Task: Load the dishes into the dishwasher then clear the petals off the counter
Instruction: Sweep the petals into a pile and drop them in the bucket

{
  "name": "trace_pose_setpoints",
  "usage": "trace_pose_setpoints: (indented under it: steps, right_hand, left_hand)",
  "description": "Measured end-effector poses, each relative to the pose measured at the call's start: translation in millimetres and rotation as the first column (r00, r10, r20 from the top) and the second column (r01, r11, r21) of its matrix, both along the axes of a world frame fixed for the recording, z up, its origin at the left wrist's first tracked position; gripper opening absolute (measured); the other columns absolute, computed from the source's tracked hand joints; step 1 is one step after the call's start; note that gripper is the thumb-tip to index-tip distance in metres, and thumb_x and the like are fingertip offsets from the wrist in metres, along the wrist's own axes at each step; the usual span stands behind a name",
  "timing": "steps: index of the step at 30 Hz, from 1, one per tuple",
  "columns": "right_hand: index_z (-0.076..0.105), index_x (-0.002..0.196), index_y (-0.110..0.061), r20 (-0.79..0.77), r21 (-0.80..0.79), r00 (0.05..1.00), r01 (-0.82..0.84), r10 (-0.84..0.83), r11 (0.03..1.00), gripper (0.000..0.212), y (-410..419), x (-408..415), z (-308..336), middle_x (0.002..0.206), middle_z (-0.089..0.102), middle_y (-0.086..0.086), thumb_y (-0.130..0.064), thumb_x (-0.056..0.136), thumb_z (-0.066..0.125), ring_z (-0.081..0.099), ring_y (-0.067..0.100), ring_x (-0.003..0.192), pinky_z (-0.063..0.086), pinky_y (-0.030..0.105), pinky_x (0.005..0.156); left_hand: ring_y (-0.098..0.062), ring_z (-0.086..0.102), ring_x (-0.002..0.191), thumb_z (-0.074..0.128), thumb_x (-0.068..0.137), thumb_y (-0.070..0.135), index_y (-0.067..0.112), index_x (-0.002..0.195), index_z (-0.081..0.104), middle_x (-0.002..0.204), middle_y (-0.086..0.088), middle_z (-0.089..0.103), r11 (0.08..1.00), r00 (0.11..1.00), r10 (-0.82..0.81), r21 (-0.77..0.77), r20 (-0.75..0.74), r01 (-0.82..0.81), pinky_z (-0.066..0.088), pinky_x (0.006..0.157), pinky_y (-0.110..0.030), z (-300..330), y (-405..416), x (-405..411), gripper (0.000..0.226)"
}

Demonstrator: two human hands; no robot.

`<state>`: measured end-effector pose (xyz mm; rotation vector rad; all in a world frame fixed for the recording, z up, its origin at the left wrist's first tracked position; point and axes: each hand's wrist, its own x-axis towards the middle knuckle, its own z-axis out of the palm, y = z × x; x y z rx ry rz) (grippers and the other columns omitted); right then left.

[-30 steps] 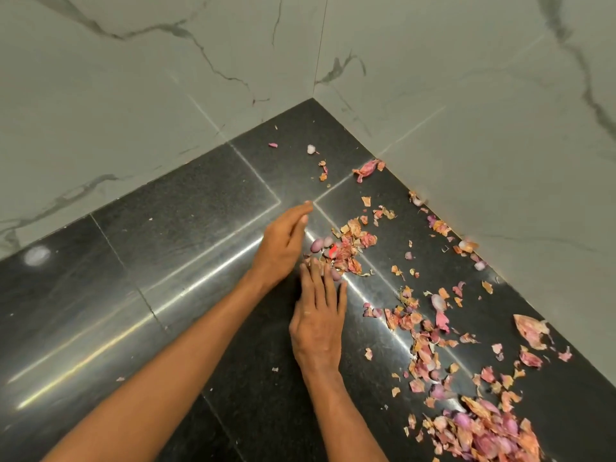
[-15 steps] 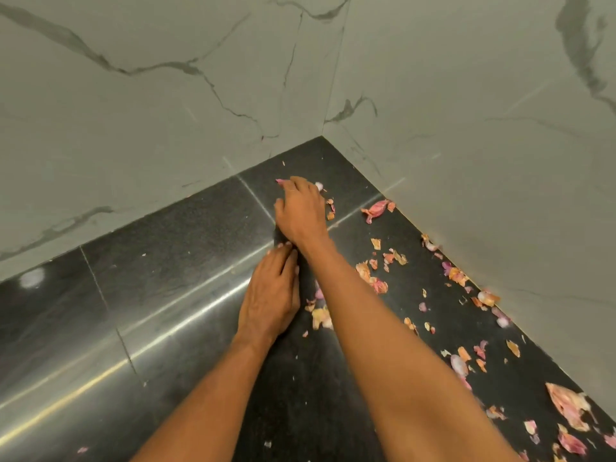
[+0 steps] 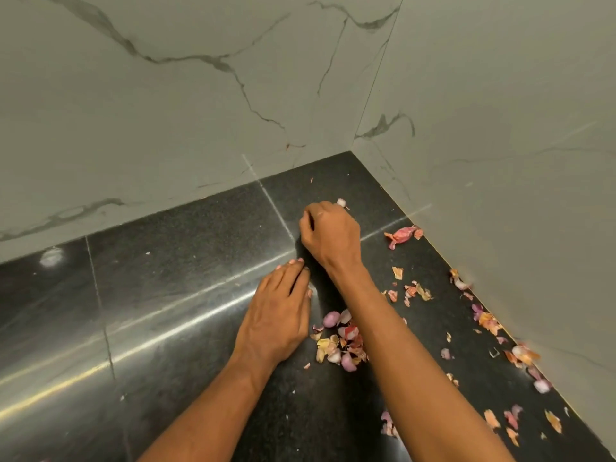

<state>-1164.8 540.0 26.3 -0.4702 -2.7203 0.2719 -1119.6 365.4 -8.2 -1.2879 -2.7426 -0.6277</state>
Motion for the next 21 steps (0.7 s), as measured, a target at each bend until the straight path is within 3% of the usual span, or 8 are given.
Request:
trace_pose_setpoints:
  steps: [2,4,7,9,12,16,19,21]
  right_hand:
    - [0.068,0.087,-0.014,-0.108,-0.044,0.994,0.015,-0.02,0.999,0.025,8,-4,8,0.088,0.066,0.002,-0.03,0.097,0.052,0.057,0.018,0.079,0.053,0.038,0.068]
    - [0.07,0.109,-0.013,-0.094,-0.122,0.995,0.011,-0.023,0.993,0.03,24,-30,16,0.112,0.066,0.008,-0.037,0.098,0.056,0.058,0.022,0.101,0.054,0.041,0.083]
    - [0.035,0.158,-0.012,0.273,-0.192,0.957,-0.043,0.096,0.98,0.072,40,-67,12,0.166,0.026,0.016,-0.054,0.102,0.049,0.022,0.033,0.154,0.025,0.048,0.123]
    - [0.018,0.164,-0.009,0.384,-0.143,0.915,-0.071,0.121,0.987,0.077,40,-75,-5,0.172,0.009,0.014,-0.057,0.106,0.036,0.005,0.029,0.159,0.006,0.044,0.129]
    - [0.025,0.161,-0.002,0.269,-0.181,0.955,-0.075,0.123,0.981,0.061,22,-47,-19,0.169,0.02,0.017,-0.036,0.111,0.035,0.014,0.029,0.158,0.007,0.04,0.128]
    - [0.05,0.149,-0.002,0.132,-0.219,0.964,-0.2,0.232,0.955,0.045,-3,44,-11,0.159,0.045,0.013,-0.014,0.106,0.049,0.038,0.028,0.15,0.027,0.041,0.126]
    - [0.072,0.126,-0.02,0.169,-0.183,0.967,-0.157,0.189,0.97,0.032,2,100,14,0.13,0.071,-0.001,-0.021,0.099,0.056,0.067,0.021,0.119,0.057,0.042,0.096]
    - [0.076,0.116,-0.026,0.106,-0.191,0.988,-0.092,0.114,0.977,0.031,7,106,36,0.103,0.079,-0.003,-0.032,0.096,0.052,0.074,0.018,0.087,0.061,0.041,0.076]
  left_hand:
    - [-0.022,0.041,0.141,0.041,0.106,0.027,0.008,0.144,0.05,0.151,-0.009,0.047,1.0,1.0,0.006,-0.02,-0.007,-0.006,0.035,0.115,-0.041,2,0,1,0.044]
    - [-0.021,0.041,0.14,0.041,0.106,0.028,0.01,0.143,0.051,0.15,-0.007,0.047,1.0,1.0,0.01,-0.023,-0.007,-0.01,0.035,0.115,-0.04,2,0,0,0.043]
    - [-0.02,0.041,0.139,0.039,0.107,0.03,0.012,0.143,0.051,0.149,-0.004,0.047,1.0,1.0,0.008,-0.028,-0.006,-0.008,0.036,0.113,-0.038,3,0,-1,0.042]
    - [-0.02,0.042,0.138,0.04,0.106,0.029,0.012,0.142,0.051,0.148,-0.004,0.048,1.0,1.0,0.002,-0.021,-0.011,-0.003,0.036,0.112,-0.037,3,0,-1,0.041]
    - [-0.02,0.044,0.136,0.043,0.105,0.027,0.012,0.14,0.053,0.146,-0.004,0.049,1.0,1.0,0.005,-0.012,-0.012,-0.005,0.037,0.111,-0.036,4,0,-1,0.039]
    - [-0.02,0.045,0.135,0.044,0.105,0.025,0.011,0.141,0.052,0.145,-0.004,0.05,1.0,1.0,0.008,0.001,-0.007,-0.008,0.037,0.111,-0.037,5,0,0,0.039]
    - [-0.021,0.043,0.136,0.04,0.106,0.027,0.012,0.141,0.051,0.147,-0.004,0.048,1.0,1.0,0.006,-0.027,-0.003,-0.006,0.036,0.112,-0.037,5,0,1,0.04]
    - [-0.02,0.042,0.137,0.041,0.106,0.028,0.012,0.141,0.051,0.147,-0.004,0.048,0.999,1.0,0.01,-0.037,-0.005,-0.01,0.035,0.112,-0.036,6,0,1,0.04]
